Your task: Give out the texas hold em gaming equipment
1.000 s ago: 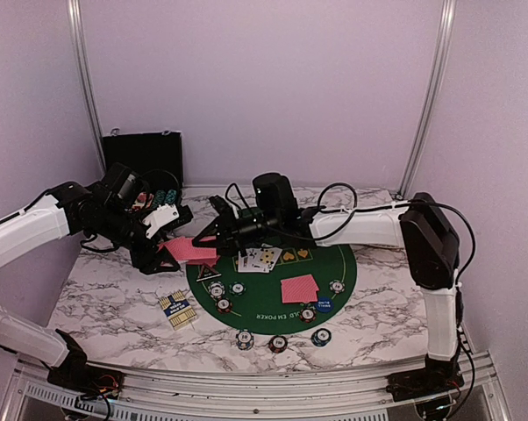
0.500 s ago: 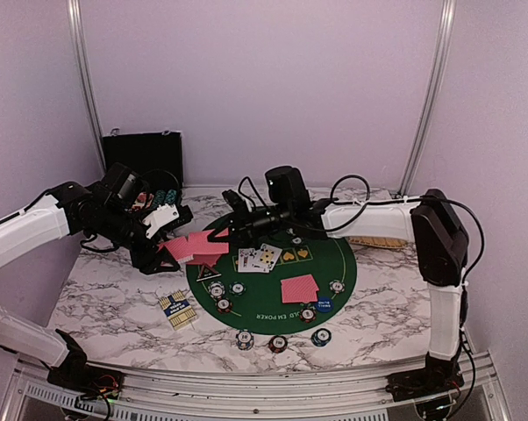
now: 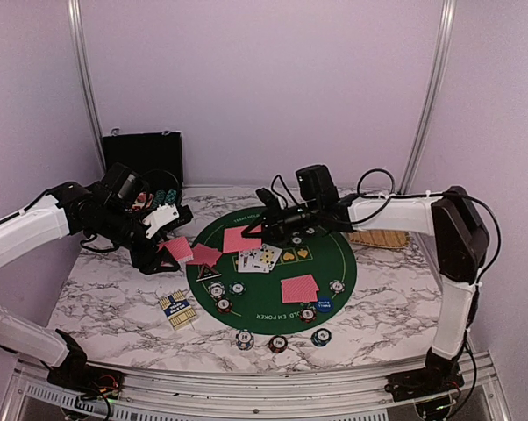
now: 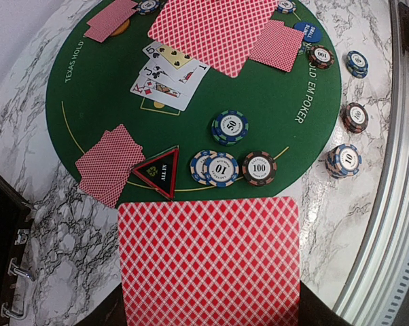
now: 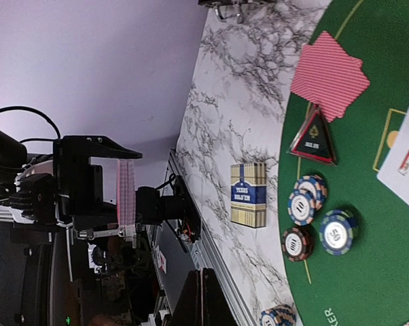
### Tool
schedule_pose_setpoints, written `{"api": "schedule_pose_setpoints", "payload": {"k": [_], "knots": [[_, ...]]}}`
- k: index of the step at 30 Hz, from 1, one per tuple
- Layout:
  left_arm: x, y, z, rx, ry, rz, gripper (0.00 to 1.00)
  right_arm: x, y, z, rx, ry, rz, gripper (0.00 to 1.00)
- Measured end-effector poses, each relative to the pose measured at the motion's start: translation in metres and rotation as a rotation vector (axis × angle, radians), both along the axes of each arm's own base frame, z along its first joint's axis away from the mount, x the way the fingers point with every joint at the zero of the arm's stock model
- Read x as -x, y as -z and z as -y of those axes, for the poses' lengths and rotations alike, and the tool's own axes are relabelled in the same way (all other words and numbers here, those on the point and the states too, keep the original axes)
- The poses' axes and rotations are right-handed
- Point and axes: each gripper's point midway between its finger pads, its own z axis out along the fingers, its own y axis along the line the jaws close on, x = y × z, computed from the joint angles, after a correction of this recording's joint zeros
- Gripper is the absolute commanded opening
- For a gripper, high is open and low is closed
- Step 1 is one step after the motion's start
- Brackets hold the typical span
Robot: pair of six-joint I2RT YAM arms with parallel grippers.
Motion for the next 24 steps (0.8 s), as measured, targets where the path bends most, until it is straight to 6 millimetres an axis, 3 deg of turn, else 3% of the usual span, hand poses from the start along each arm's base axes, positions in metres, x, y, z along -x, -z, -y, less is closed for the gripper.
{"api": "schedule_pose_setpoints", "payload": {"k": [6,12,18,24], "knots": [[0.0,0.0,0.0,0.001,-0.002,-0.001,0.0,-0.029,0.04,0.048,0.122,0.097,-0.009,0.0],[0.0,0.0,0.0,0.001,-0.002,-0.001,0.0,-0.05,0.067,0.085,0.243,0.169,0.03,0.0],[0.0,0.0,0.0,0.001,-0.003,-0.001,0.0,-0.061,0.104,0.102,0.343,0.193,0.034,0.0],[0.0,0.0,0.0,0.001,-0.003,-0.001,0.0,-0.07,0.14,0.103,0.421,0.183,0.013,0.0]]}}
